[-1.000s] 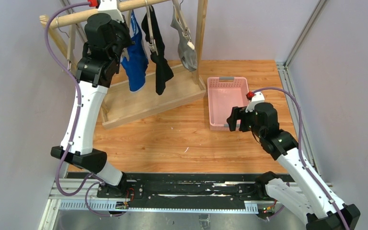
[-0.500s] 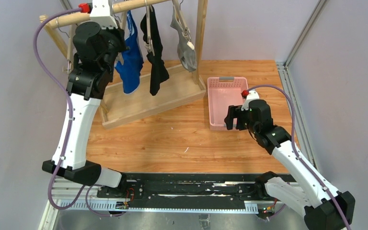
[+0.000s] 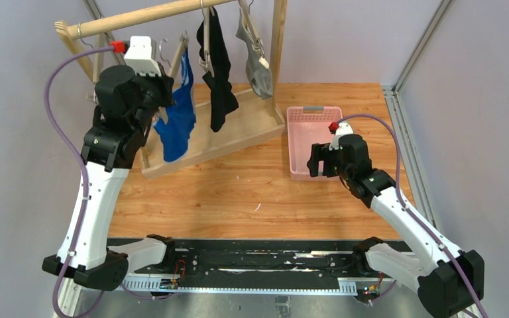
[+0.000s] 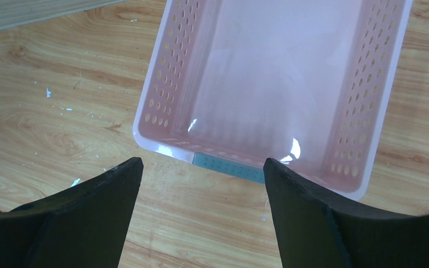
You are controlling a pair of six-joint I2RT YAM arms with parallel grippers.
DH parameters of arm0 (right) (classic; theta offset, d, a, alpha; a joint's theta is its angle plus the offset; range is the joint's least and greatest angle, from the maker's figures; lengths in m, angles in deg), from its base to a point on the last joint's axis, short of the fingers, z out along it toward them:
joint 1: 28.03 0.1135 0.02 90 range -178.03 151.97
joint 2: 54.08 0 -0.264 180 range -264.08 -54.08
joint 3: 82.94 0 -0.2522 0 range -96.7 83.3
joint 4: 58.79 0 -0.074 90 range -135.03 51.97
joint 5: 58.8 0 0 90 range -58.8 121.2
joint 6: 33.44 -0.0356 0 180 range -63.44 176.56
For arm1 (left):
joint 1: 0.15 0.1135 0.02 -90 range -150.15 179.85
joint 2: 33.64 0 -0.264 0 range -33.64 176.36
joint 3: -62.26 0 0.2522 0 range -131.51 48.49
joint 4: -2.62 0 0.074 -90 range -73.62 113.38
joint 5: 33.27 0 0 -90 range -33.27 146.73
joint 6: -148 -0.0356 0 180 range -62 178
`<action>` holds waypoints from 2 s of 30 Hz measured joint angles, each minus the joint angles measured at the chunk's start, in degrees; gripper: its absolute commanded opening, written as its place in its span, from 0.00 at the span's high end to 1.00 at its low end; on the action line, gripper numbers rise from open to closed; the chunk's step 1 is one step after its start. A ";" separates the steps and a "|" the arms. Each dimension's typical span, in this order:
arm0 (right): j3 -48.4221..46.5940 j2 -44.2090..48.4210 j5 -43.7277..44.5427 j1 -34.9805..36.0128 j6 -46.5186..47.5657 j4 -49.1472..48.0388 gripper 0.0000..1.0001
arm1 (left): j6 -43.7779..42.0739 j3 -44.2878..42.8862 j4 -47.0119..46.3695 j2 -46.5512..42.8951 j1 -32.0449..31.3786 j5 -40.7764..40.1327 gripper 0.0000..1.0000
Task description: Remove the underwear clipped to the hanger
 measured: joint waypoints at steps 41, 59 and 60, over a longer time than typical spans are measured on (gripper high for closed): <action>-17.92 -16.33 -71.08 0.00 16.20 -15.19 0.17 | -9.14 34.23 10.29 -18.86 -4.94 52.15 1.00; -18.64 -19.87 -72.94 2.21 15.78 -17.88 0.62 | -5.95 33.53 6.01 -17.97 -4.94 55.63 1.00; -18.80 -20.28 -72.91 2.40 15.69 -17.92 0.71 | -5.84 33.53 5.86 -17.97 -4.94 55.60 1.00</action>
